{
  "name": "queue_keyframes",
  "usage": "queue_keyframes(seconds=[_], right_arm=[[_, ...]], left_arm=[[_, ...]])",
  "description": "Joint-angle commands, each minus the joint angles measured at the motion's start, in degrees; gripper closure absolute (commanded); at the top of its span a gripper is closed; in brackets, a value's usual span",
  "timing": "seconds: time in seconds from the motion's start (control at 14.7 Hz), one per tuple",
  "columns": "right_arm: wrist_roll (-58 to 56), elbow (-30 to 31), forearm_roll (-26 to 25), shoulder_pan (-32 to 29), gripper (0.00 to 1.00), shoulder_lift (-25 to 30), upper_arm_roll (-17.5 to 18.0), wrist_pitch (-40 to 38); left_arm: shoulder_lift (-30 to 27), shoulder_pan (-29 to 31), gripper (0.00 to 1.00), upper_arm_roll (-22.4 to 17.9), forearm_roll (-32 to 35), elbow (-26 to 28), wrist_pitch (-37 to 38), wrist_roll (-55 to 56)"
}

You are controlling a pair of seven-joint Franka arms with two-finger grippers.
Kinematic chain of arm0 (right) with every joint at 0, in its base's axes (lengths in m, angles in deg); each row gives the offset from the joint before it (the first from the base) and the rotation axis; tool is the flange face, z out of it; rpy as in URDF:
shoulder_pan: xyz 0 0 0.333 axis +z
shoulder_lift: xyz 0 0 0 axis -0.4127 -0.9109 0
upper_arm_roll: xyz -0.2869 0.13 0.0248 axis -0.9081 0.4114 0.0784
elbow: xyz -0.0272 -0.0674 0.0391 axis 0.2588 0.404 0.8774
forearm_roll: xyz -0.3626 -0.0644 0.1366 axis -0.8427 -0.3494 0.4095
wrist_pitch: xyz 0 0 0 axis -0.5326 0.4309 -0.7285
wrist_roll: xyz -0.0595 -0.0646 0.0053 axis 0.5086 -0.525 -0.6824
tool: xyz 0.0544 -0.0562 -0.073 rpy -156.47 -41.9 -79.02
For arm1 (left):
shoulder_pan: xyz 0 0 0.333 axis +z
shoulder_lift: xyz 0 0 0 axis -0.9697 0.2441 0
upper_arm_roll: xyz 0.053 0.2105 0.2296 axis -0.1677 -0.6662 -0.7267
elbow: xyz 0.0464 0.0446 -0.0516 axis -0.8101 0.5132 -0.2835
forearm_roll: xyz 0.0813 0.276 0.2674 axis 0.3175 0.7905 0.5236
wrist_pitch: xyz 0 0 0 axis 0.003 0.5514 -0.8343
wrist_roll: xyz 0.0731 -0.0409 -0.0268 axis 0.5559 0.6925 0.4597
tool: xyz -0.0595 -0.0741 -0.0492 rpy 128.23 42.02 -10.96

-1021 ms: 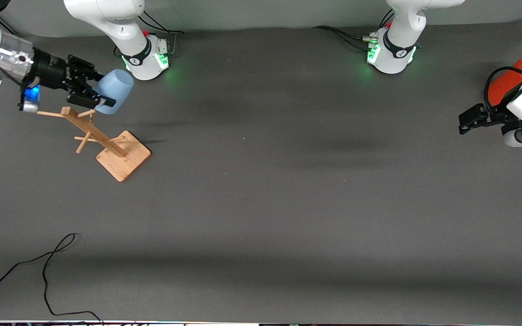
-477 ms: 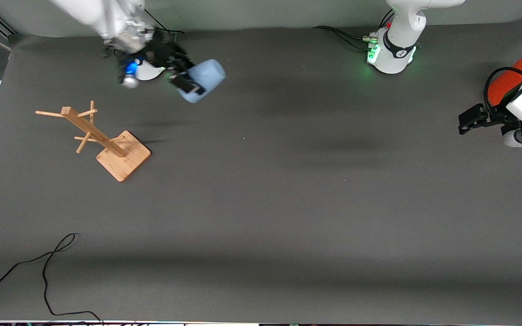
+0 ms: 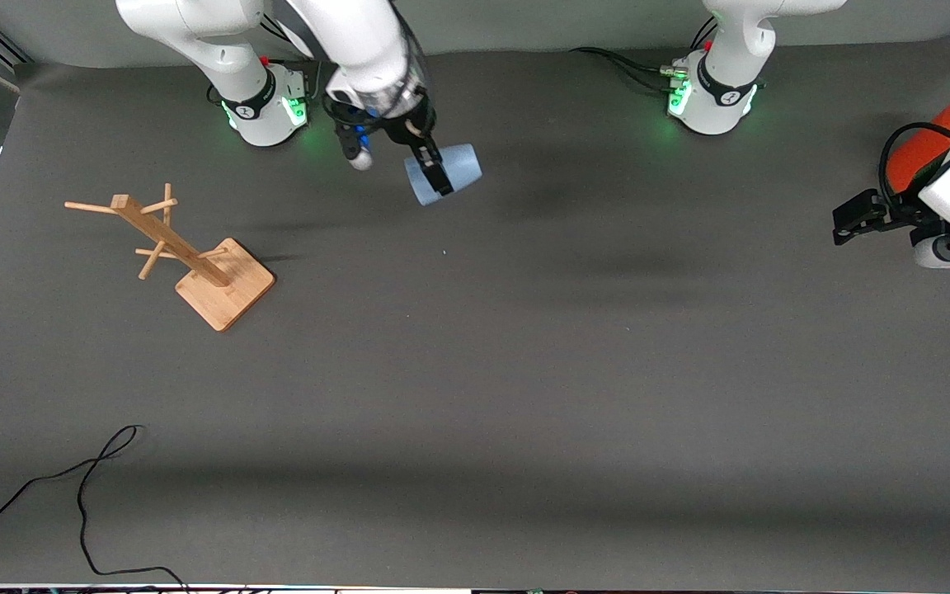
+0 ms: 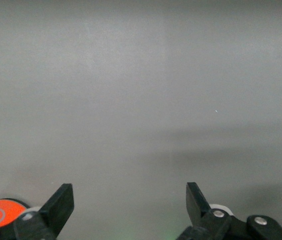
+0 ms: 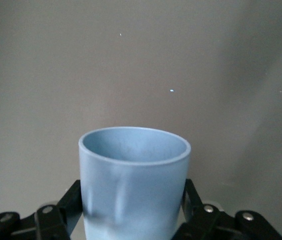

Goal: Rotate and upright cup with both arms
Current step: 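Carry the blue cup to the table middle and lower it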

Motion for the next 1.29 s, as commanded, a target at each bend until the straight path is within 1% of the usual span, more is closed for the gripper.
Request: queue_keyframes(seconds=[0.0,0.14,0.2,0.27,0.34,0.41,0.54,0.82,1.09,1.23], right_arm=[[14.07,-6.47,-15.67,4.03,0.37,-14.34,0.22,1.00],[23.57,-8.74,-27.62,7.10,0.37,-22.68,0.30,1.00],[27.18,-10.06,-32.29,8.25,0.37,-26.73,0.30,1.00],[29.92,-10.77,-36.17,9.22,0.37,-30.07,0.30,0.92],[31.68,-11.22,-38.82,9.49,0.37,-32.54,0.30,0.92],[32.75,-11.66,-40.67,10.53,0.37,-34.66,0.30,0.65],[34.86,-11.75,-42.61,11.77,0.37,-36.95,0.13,0.39],[38.03,-11.75,-45.51,13.97,0.37,-39.59,-0.22,0.30],[41.45,-11.75,-49.56,14.32,0.36,-42.32,-0.22,0.30],[42.68,-11.75,-51.23,14.32,0.32,-43.20,-0.22,0.30]], left_arm=[[-0.75,-0.34,0.00,-0.14,-0.15,0.77,0.18,0.34],[-0.75,-0.34,0.00,-0.14,-0.06,0.94,0.45,0.34],[-0.75,-0.34,0.00,-0.14,-0.06,0.94,0.45,0.34],[-0.75,-0.34,0.00,-0.14,-0.15,0.94,0.45,0.34],[-0.75,-0.34,0.00,-0.14,-0.06,0.94,0.45,0.34],[-0.84,-0.34,0.00,-0.14,-0.15,0.94,0.54,0.43],[-0.92,-0.34,0.00,-0.14,-0.15,0.94,0.63,0.43],[-1.10,-0.43,0.00,0.03,-0.15,1.03,1.15,0.43],[-1.01,-0.43,0.00,0.21,-0.15,1.12,1.15,0.52],[-1.01,-0.51,0.00,0.30,-0.15,1.21,1.15,0.52]])
